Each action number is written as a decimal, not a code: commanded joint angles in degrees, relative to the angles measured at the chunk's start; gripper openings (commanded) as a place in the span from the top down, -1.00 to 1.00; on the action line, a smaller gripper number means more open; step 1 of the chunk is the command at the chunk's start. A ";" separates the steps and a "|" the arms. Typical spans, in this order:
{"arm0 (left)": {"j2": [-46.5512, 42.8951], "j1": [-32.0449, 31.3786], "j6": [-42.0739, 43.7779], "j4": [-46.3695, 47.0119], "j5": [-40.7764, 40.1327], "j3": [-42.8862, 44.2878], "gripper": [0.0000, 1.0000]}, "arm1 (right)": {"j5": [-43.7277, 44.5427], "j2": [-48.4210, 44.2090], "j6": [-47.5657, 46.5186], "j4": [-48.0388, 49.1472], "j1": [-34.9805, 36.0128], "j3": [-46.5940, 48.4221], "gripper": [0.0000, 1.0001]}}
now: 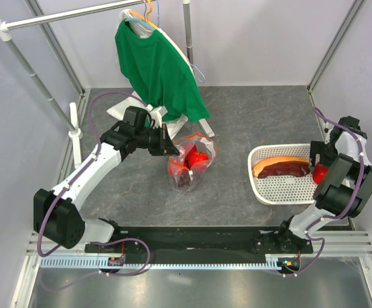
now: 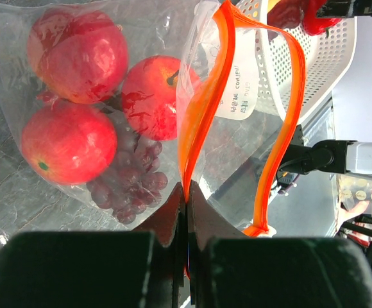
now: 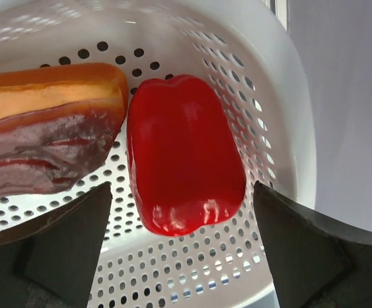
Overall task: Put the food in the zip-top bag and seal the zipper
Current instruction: Pick up the fake vegetable from the bin, then place the fake vegetable in the zipper food storage bag, then adjust the zipper food storage bag at the center of the board.
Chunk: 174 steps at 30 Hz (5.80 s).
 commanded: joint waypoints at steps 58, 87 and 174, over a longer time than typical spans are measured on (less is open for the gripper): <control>-0.31 0.76 2.44 -1.73 2.90 2.37 0.96 | -41.01 -13.35 30.03 16.91 58.26 18.97 -0.18; -1.27 3.75 -1.24 0.46 6.77 0.36 0.96 | -33.17 -10.19 31.87 18.77 70.92 11.49 -0.96; -31.48 7.00 32.47 -6.04 10.03 -3.51 -0.98 | -43.63 4.66 -4.95 -1.45 72.86 35.31 1.00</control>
